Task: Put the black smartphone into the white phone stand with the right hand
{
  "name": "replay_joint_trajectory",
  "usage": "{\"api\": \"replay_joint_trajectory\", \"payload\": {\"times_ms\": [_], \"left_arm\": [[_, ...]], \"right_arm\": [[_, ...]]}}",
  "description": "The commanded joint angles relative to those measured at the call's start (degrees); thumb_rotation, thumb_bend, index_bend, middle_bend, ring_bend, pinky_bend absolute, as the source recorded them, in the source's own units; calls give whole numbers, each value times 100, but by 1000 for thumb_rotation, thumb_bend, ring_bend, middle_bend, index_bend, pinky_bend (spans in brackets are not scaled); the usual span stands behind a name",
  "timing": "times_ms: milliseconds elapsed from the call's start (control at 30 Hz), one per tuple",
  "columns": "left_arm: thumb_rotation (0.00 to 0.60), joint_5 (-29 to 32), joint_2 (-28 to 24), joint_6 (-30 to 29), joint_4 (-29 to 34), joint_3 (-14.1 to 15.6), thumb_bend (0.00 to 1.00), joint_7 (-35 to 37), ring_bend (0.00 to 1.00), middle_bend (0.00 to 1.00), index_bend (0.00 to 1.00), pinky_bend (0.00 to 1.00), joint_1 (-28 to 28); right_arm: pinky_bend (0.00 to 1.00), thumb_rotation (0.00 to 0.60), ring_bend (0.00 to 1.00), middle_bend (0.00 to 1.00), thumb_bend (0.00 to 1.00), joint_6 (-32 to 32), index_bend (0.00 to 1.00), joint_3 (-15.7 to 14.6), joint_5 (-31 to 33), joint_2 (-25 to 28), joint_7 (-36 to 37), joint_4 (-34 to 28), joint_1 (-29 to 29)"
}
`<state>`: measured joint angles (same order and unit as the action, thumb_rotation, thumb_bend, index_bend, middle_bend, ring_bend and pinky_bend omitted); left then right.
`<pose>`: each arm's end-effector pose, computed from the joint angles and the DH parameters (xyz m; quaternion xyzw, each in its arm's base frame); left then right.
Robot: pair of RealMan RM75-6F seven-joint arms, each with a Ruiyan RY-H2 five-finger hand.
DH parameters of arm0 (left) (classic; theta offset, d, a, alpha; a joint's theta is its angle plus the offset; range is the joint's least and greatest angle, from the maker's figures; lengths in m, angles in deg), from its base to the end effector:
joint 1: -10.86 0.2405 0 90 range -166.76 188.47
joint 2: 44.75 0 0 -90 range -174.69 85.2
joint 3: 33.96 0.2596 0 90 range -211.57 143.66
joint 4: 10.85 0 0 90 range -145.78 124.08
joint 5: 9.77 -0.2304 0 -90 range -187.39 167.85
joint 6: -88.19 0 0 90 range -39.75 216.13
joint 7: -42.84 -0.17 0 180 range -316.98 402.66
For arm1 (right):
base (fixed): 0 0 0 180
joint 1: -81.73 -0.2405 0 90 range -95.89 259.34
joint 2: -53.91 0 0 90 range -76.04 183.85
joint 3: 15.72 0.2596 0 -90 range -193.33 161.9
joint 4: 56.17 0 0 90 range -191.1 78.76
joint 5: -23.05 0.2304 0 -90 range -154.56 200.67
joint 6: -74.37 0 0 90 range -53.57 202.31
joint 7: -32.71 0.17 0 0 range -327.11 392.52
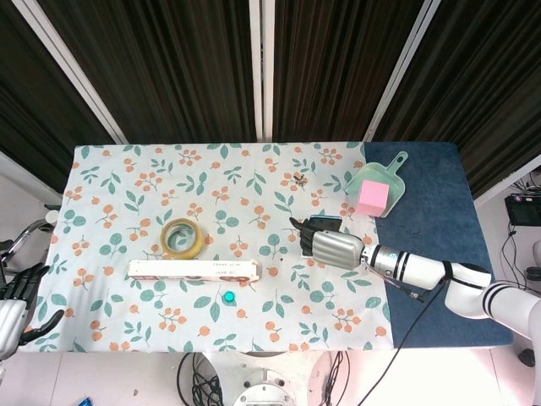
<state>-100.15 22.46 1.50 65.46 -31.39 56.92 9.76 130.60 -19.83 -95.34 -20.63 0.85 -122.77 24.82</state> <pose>-0.3810 0.1664 0.1404 -0.6088 -0.4186 -0.3665 0.5656 -0.1361 -0.3934 0.0068 0.8638 0.3445 0.1871 0.3164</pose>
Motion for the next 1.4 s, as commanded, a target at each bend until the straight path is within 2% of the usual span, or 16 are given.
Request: {"api": "replay_joint_trajectory", "payload": {"times_ms": [33,200,267,333,433,533,600,700,933,1100,1267,1400], "left_arm": [[0,4,-1,5,-5,1,151,6,66,42,53,200,1],[0,6,1,15,-14,6,151,16,66,42,52,200,2],[0,10,5,22,-19,8,151,22,66,42,53,200,4],[0,11,8,26,-25,10,150,28,66,42,52,200,5],[0,9,6,35,-30,13,150,39,66,42,52,200,2],[0,4,-11,36,-24,10,150,36,66,42,53,200,-5],[0,8,-22,28,-15,3,150,39,66,42,53,200,-5],[0,9,-33,31,-10,6,150,35,66,42,53,200,-3],[0,8,-25,3,-5,5,150,37,67,42,52,200,14],[0,-2,-32,-29,16,0,150,29,67,42,52,200,23],[0,-12,-52,-71,49,-20,151,-4,67,42,52,200,24],[0,-24,-92,-78,92,-21,150,-76,67,42,52,200,20]], "right_arm": [[52,600,403,418,344,9,698,-12,6,-10,12,17,-3],[48,600,380,404,344,27,686,-37,21,-30,19,56,-9],[33,600,336,379,344,0,639,-37,51,-31,-9,63,-5],[10,600,251,327,339,-52,519,-28,93,-19,-58,41,-3],[0,600,123,227,319,-144,282,-5,165,18,-170,-24,2],[0,600,23,113,259,-244,61,9,231,56,-241,-123,-3],[0,600,0,37,215,-325,1,31,297,78,-310,-198,1],[0,600,0,2,188,-397,0,52,345,115,-404,-314,-3],[0,600,0,0,176,-383,0,101,405,255,-560,-573,28],[0,600,0,0,176,-137,0,171,501,466,-693,-847,207],[0,600,0,0,176,938,0,441,1033,884,-644,-1530,949],[0,600,0,0,217,1896,0,594,2077,1300,67,-2518,1930]]}}
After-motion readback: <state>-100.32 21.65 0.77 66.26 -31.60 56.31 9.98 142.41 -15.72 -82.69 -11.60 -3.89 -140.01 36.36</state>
